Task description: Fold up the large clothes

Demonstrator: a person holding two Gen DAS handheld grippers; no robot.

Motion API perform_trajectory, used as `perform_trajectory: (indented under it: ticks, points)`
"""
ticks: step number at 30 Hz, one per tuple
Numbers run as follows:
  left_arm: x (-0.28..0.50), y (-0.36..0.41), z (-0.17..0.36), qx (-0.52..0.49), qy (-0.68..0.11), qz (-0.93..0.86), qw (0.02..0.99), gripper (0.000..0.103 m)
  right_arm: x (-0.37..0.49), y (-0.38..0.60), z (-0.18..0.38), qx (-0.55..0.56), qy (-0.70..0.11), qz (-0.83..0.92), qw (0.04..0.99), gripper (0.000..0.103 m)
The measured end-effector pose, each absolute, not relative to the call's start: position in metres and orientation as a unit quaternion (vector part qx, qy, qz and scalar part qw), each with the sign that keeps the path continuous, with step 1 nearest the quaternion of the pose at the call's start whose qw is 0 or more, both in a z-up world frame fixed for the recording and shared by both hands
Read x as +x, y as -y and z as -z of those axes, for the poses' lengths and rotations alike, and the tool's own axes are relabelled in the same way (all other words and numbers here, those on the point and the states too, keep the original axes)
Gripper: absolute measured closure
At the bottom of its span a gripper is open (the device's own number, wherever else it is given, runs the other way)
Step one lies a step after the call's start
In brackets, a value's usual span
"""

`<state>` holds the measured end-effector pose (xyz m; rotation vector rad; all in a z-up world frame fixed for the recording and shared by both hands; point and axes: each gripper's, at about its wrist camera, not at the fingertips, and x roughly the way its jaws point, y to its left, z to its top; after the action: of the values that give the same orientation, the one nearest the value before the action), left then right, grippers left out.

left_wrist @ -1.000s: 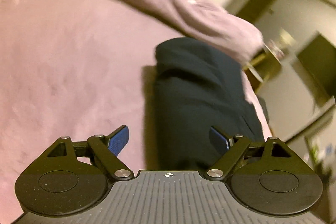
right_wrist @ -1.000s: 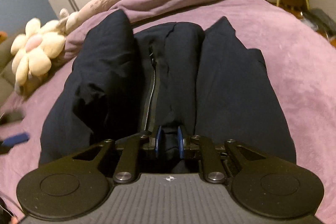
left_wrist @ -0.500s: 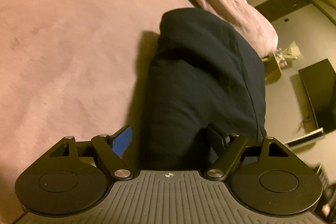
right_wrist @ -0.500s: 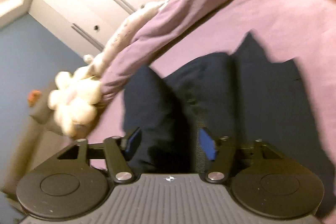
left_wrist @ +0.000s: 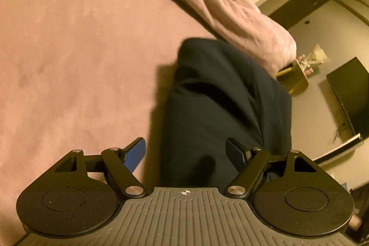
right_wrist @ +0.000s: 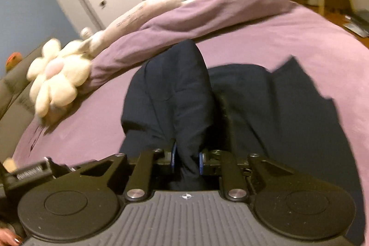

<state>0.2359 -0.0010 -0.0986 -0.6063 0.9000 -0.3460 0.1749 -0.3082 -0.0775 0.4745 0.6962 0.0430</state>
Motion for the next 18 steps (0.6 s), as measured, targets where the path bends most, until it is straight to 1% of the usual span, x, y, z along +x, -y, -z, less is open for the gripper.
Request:
perform_trajectory:
  ticks: [3, 5, 8, 10, 13, 14, 15, 16, 18]
  points:
    - [0.238, 0.017, 0.105, -0.276, -0.447, 0.175, 0.833, 0.022, 0.162, 0.319, 0.092, 0.219, -0.342, 0.028, 0.913, 0.088]
    - [0.241, 0.032, 0.115, -0.278, -0.463, 0.192, 0.819, 0.022, 0.161, 0.331, 0.109, 0.207, -0.352, 0.046, 0.912, 0.093]
    - [0.248, 0.040, 0.133, -0.324, -0.483, 0.196, 0.789, 0.018, 0.163, 0.347, 0.119, 0.243, -0.356, 0.028, 0.902, 0.092]
    - [0.250, 0.040, 0.136, -0.327, -0.485, 0.192, 0.788, 0.018, 0.158, 0.357, 0.112, 0.270, -0.338, 0.007, 0.902, 0.083]
    - [0.254, 0.038, 0.136, -0.327, -0.485, 0.197, 0.787, 0.018, 0.150, 0.378, 0.106, 0.309, -0.309, 0.003, 0.899, 0.063]
    - [0.255, 0.039, 0.136, -0.326, -0.485, 0.196, 0.787, 0.018, 0.150, 0.387, 0.107, 0.328, -0.303, 0.004, 0.895, 0.050]
    - [0.252, 0.039, 0.137, -0.324, -0.484, 0.196, 0.789, 0.018, 0.150, 0.395, 0.108, 0.339, -0.308, 0.015, 0.889, 0.045]
    - [0.252, 0.040, 0.136, -0.320, -0.483, 0.195, 0.791, 0.018, 0.150, 0.398, 0.109, 0.344, -0.307, 0.023, 0.887, 0.045]
    - [0.252, 0.043, 0.136, -0.319, -0.483, 0.195, 0.792, 0.018, 0.154, 0.406, 0.110, 0.358, -0.301, 0.015, 0.884, 0.035]
